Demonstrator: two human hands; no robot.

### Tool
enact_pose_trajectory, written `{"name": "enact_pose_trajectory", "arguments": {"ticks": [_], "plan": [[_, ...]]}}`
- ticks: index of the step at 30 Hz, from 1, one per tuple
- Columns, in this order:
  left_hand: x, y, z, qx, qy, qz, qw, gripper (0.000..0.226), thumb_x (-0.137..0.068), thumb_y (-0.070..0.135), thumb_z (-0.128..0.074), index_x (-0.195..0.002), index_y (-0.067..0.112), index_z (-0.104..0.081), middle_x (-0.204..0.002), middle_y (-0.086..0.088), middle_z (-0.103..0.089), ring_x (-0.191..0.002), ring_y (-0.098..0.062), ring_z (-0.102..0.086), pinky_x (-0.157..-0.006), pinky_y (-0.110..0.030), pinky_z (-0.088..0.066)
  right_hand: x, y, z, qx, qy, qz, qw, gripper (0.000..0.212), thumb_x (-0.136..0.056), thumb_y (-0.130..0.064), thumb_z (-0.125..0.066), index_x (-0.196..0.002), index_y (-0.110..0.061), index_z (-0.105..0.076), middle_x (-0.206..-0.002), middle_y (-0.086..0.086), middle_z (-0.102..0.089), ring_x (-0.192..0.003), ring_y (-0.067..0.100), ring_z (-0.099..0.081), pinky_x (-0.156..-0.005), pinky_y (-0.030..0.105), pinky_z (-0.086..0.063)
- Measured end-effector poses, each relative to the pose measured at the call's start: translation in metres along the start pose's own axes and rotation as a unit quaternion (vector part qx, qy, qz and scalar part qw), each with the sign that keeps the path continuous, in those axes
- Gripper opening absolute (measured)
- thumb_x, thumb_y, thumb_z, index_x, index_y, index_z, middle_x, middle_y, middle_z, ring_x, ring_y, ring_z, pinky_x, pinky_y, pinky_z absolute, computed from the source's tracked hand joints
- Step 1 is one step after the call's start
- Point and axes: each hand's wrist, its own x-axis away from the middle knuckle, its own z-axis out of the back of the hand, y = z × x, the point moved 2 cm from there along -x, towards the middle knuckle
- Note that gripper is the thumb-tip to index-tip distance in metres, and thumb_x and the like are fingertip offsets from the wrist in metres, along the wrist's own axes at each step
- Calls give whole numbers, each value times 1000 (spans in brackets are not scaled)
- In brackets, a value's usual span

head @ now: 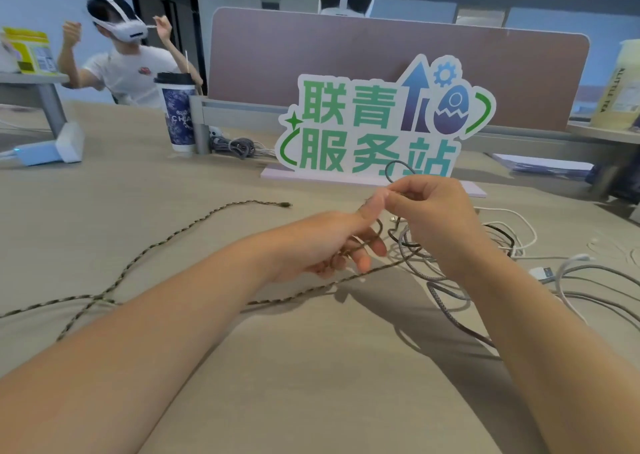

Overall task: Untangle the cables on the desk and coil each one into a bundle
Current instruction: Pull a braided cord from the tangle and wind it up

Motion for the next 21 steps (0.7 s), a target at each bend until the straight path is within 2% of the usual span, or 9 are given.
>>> {"name": "enact_pose_trajectory", "arguments": {"ticks": [2, 4, 7, 10, 13, 15, 17, 18, 21], "plan": [[-1, 1, -1, -26, 5, -31, 999, 48, -91, 61, -33, -73, 22, -53, -52, 9, -45, -45, -6, -33, -47, -22, -27, -1, 5, 1, 24, 14, -34, 999, 21, -82, -29, -71, -77, -8, -69, -58, 3, -50, -35, 3, -29, -35, 13, -27], [-4, -2, 6, 23, 74, -37, 996, 43, -96, 54, -34, -70, 22, -47, -48, 10, -42, -44, -7, -33, -46, -22, -27, -3, 9, 2, 34, 12, -70, 997, 27, -81, -35, -71, -77, -8, -69, -47, -6, -45, -33, 3, -28, -38, 15, -30], [-7, -7, 19, 129, 199, -41, 971, 44, -99, 48, -33, -75, 17, -53, -54, 5, -59, -46, -10, -42, -44, -20, -30, -5, 11, 1, 18, -15, -109, 994, 28, -82, -36, -69, -76, -9, -70, -48, -10, -42, -41, 9, -31, -41, 20, -29], [-8, -7, 25, 234, 256, -50, 936, 45, -100, 44, -29, -93, 14, -62, -74, -1, -73, -56, -13, -63, -50, -23, -49, -5, 13, 2, 33, -41, -138, 989, 26, -85, -35, -67, -79, -10, -70, -51, -8, -40, -44, 10, -30, -41, 20, -27], [-12, -5, 34, 429, 229, -69, 871, 48, -100, 44, -23, -92, 15, -60, -76, -2, -73, -69, -16, -70, -69, -32, -58, -5, 17, 5, 48, -56, -170, 983, 29, -86, -38, -64, -79, -10, -70, -55, -4, -40, -49, 13, -32, -45, 24, -28], [-13, -7, 44, 538, 219, -72, 811, 47, -99, 45, -25, -84, 13, -55, -66, -3, -69, -64, -16, -70, -66, -35, -59, -4, 18, 8, 75, -51, -181, 979, 32, -86, -41, -64, -77, -11, -69, -56, -3, -41, -50, 14, -33, -46, 25, -30], [-12, -12, 54, 589, 248, -54, 767, 43, -99, 44, -31, -77, 12, -49, -49, 1, -52, -43, -13, -56, -54, -30, -57, -4, 16, 10, 103, -38, -168, 980, 32, -84, -42, -65, -77, -12, -69, -56, -1, -40, -49, 13, -32, -46, 22, -30], [-11, -15, 59, 573, 269, -39, 773, 40, -99, 43, -35, -76, 13, -47, -46, 4, -43, -38, -10, -44, -48, -25, -52, -4, 14, 10, 104, -32, -151, 983, 30, -84, -40, -66, -78, -12, -69, -54, -1, -40, -45, 11, -32, -43, 19, -30], [-10, -21, 65, 301, 348, -1, 888, 35, -98, 44, -40, -82, 14, -50, -59, 4, -38, -48, -10, -33, -50, -24, -38, -2, 4, 7, 56, -40, -68, 995, 16, -84, -27, -68, -79, -12, -70, -44, -10, -46, -33, 1, -34, -35, 9, -27]]}}
